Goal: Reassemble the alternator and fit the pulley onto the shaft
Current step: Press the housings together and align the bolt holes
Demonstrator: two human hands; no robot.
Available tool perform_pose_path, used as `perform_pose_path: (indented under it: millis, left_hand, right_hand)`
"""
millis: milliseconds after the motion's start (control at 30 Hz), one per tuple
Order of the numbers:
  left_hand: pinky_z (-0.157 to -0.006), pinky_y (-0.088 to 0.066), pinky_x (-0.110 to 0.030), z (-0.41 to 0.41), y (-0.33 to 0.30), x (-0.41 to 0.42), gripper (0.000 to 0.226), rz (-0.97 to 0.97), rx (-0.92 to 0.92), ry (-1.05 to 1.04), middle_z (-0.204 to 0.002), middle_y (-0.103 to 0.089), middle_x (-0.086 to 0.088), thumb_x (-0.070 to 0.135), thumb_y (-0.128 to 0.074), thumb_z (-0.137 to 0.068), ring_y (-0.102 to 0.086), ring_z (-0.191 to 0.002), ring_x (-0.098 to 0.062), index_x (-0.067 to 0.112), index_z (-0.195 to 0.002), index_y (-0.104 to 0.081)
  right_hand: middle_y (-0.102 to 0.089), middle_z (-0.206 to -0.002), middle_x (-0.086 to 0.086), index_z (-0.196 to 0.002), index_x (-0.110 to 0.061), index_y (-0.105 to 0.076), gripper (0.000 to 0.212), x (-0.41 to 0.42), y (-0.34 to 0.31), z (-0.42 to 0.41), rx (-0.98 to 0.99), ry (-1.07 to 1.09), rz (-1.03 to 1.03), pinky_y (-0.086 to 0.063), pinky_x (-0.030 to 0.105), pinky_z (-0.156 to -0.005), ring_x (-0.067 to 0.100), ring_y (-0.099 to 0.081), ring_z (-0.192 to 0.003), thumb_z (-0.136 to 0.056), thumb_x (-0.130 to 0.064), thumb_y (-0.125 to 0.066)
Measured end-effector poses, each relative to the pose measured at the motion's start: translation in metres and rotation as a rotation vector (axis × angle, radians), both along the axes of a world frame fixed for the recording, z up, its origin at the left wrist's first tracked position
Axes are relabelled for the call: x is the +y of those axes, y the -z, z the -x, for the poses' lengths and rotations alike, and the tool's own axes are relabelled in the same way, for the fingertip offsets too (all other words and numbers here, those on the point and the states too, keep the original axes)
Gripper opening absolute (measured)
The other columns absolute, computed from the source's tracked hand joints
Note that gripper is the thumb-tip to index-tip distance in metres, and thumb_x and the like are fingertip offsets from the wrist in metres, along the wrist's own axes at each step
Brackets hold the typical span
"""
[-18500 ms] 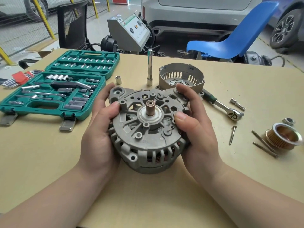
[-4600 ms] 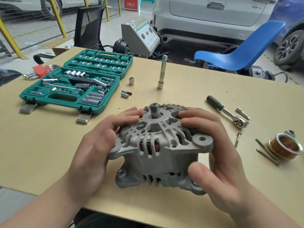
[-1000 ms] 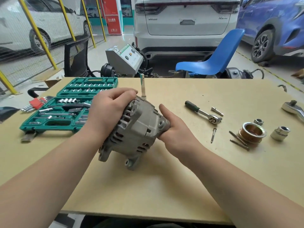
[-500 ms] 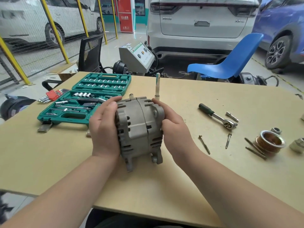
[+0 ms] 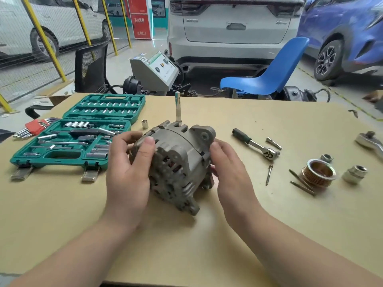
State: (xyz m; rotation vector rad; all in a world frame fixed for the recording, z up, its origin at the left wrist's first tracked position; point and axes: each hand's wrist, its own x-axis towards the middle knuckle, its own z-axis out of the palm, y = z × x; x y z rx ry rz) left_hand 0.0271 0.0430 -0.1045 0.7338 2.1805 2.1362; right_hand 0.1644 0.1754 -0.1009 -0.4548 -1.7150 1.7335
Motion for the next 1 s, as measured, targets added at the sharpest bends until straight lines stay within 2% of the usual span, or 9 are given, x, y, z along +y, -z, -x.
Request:
perform_pose_path:
  millis: [67,133,200,267,400,500,667,833,1000]
  left_hand:
    - [-0.111,-0.045,-0.060,0.021,-0.005,-0.006,0.030,0.061,0.096,0.120,-0.126,-0.063,0.009,0.063,-0.060,-0.090,-0.059,-0.124,-0.022,0.051,-0.118,-0.063]
    - [-0.113,-0.042,-0.066,0.044,-0.013,-0.009,0.043,0.123,0.145,0.300,-0.137,-0.061,0.007,0.055,-0.062,-0.087,-0.056,-0.133,-0.033,0.049,-0.129,-0.063]
    - [-0.111,-0.046,-0.057,0.062,-0.024,-0.009,0.056,0.219,0.135,0.413,-0.143,-0.061,0.011,0.057,-0.065,-0.082,-0.058,-0.136,-0.023,0.046,-0.137,-0.063]
    - [-0.104,-0.053,-0.048,0.072,-0.033,-0.004,0.060,0.279,0.071,0.526,-0.140,-0.066,0.012,0.062,-0.070,-0.080,-0.066,-0.127,-0.013,0.047,-0.138,-0.065]
    - [-0.079,-0.062,-0.030,0.078,-0.042,0.010,0.060,0.335,0.014,0.697,-0.119,-0.077,0.007,0.058,-0.075,-0.077,-0.078,-0.105,-0.020,0.044,-0.135,-0.069]
    - [-0.077,-0.060,-0.022,0.081,-0.049,0.022,0.054,0.297,0.020,0.752,-0.116,-0.078,0.004,0.050,-0.076,-0.075,-0.077,-0.101,-0.020,0.037,-0.128,-0.075]
    - [-0.094,-0.062,-0.032,0.092,-0.067,0.049,0.041,0.392,0.115,0.795,-0.125,-0.078,-0.004,0.035,-0.079,-0.081,-0.074,-0.115,-0.024,0.023,-0.120,-0.081]
    - [-0.083,-0.062,-0.028,0.110,-0.080,0.055,0.029,0.416,0.197,0.574,-0.105,-0.083,-0.006,0.040,-0.082,-0.085,-0.076,-0.095,-0.016,0.017,-0.102,-0.085]
    - [-0.087,-0.061,-0.029,0.106,-0.074,0.015,0.058,0.233,-0.079,0.698,-0.120,-0.079,-0.012,0.053,-0.049,-0.106,-0.075,-0.114,-0.021,0.007,-0.099,-0.083]
  right_hand:
    - [-0.066,-0.134,-0.022,-0.144,-0.039,-0.052,0.047,-0.009,0.005,-0.008,0.079,-0.157,-0.157,-0.051,0.016,-0.097,-0.004,-0.062,-0.123,-0.100,-0.036,-0.067]
    - [-0.055,-0.150,-0.017,-0.155,-0.043,-0.037,0.085,-0.012,0.011,-0.007,0.016,-0.175,-0.314,-0.048,0.031,-0.112,0.005,-0.052,-0.140,-0.087,-0.027,-0.084]
    - [-0.046,-0.157,-0.016,-0.161,-0.040,-0.027,0.107,-0.013,0.014,-0.001,-0.056,-0.111,-0.388,-0.042,0.042,-0.118,0.012,-0.043,-0.148,-0.077,-0.028,-0.092]
    - [-0.044,-0.156,-0.021,-0.160,-0.044,-0.024,0.110,-0.013,0.016,0.001,-0.088,-0.060,-0.421,-0.044,0.040,-0.116,0.008,-0.043,-0.147,-0.074,-0.035,-0.092]
    - [-0.043,-0.148,-0.031,-0.154,-0.056,-0.020,0.109,-0.016,0.022,-0.003,-0.145,-0.003,-0.467,-0.045,0.016,-0.108,-0.007,-0.045,-0.139,-0.071,-0.054,-0.090]
    - [-0.035,-0.142,-0.037,-0.151,-0.062,-0.009,0.113,-0.029,0.022,-0.003,-0.239,0.125,-0.541,-0.039,-0.001,-0.091,-0.021,-0.041,-0.126,-0.065,-0.071,-0.083]
    - [-0.044,-0.138,-0.019,-0.152,-0.042,-0.021,0.092,-0.038,0.025,-0.010,-0.289,0.251,-0.788,-0.049,0.023,-0.074,0.002,-0.058,-0.109,-0.078,-0.076,-0.065]
    - [-0.063,-0.126,-0.002,-0.141,-0.018,-0.059,0.059,-0.037,0.028,-0.012,-0.148,0.277,-1.035,-0.057,0.029,-0.069,0.015,-0.067,-0.097,-0.091,-0.048,-0.071]
    - [-0.066,-0.122,0.007,-0.134,-0.009,-0.067,0.044,-0.036,0.033,-0.009,-0.075,0.169,-1.106,-0.057,0.041,-0.080,0.027,-0.067,-0.100,-0.094,-0.028,-0.073]
